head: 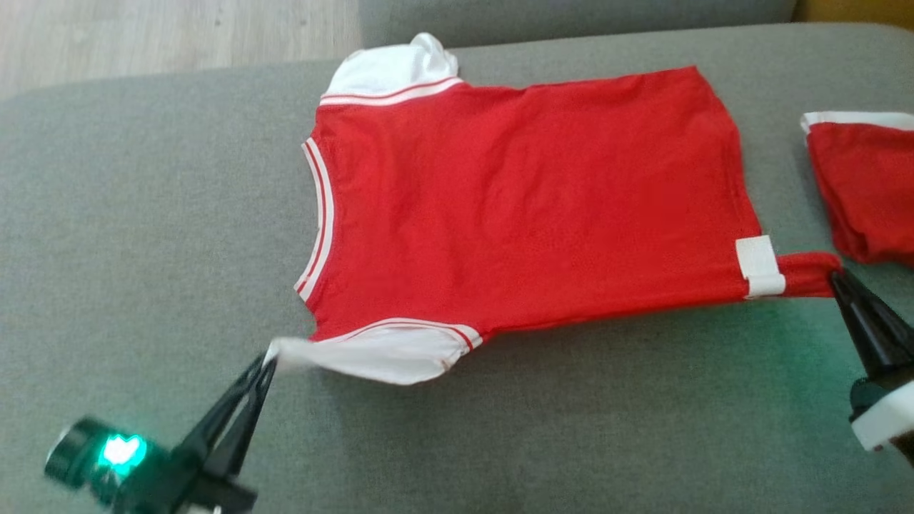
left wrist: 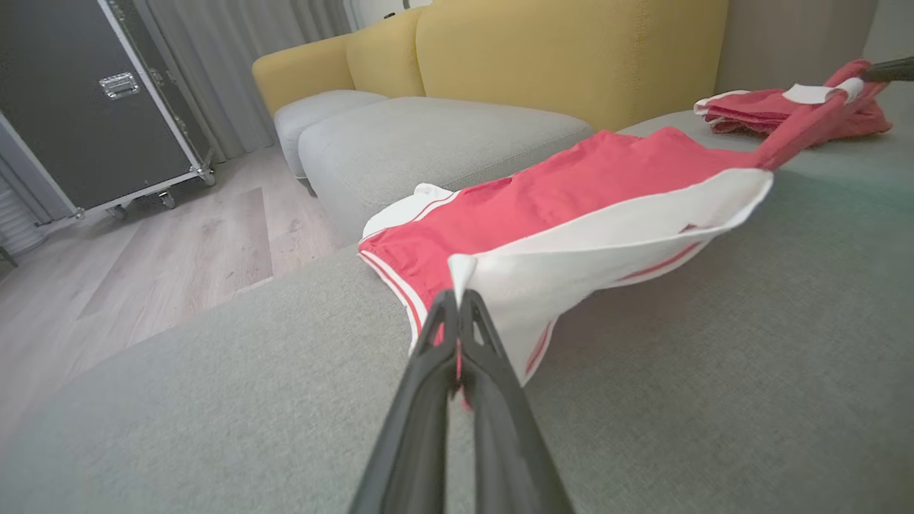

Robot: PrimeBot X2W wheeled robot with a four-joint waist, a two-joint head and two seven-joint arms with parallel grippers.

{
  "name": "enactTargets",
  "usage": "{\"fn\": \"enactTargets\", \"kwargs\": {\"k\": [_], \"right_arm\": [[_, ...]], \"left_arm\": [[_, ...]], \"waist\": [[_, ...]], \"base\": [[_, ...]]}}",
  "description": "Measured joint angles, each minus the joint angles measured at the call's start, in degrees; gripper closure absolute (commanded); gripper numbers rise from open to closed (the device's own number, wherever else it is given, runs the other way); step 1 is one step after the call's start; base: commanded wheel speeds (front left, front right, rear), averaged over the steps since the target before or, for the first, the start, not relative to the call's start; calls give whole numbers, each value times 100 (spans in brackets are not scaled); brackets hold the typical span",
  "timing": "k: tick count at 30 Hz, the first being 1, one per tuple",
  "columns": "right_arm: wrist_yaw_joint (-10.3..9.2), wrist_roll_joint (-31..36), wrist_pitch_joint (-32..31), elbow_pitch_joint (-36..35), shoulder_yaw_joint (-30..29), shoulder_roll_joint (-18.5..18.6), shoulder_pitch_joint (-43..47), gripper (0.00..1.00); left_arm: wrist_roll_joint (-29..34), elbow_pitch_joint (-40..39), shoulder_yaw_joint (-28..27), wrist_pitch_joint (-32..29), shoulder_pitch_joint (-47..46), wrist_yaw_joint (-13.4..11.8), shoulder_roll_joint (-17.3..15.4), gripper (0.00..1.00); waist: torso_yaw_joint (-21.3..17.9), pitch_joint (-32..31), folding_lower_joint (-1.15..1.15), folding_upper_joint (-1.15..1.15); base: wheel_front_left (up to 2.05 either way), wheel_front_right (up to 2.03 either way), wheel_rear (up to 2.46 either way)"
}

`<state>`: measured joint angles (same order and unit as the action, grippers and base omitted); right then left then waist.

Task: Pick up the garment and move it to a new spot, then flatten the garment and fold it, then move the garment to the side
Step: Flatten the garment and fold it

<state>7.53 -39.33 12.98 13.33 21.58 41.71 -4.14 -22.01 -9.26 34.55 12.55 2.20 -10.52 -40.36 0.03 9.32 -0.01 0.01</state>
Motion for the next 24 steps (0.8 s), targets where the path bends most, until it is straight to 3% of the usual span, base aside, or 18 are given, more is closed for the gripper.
{"fn": "enactTargets", "kwargs": {"k": [10, 17, 22, 23, 24], "right_arm": [[0, -68, -300, 444, 191, -166, -1139, 100], [0, -102, -341, 968, 655, -164, -2086, 100], [0, -207, -275, 1288, 1072, -182, -2615, 100], [0, -215, -236, 1357, 1147, -204, -2696, 57], [0, -247, -179, 1428, 1190, -252, -2764, 0]], "left_arm": [[522, 1091, 114, -32, -2205, 575, 464, 100], [827, 2102, 233, 22, -3689, 972, 802, 100], [905, 2888, 382, 64, -4255, 1204, 1109, 100], [902, 3060, 411, 64, -4291, 1211, 1177, 89], [894, 3214, 415, 65, -4293, 1210, 1247, 56]], "waist": [[13, 566, 2, 0], [39, 995, 3, 0], [45, 1182, 3, -1], [39, 1195, 3, -1], [28, 1199, 2, -1]], "base": [[0, 0, 0], [0, 0, 0], [0, 0, 0], [0, 0, 0], [0, 0, 0]]}}
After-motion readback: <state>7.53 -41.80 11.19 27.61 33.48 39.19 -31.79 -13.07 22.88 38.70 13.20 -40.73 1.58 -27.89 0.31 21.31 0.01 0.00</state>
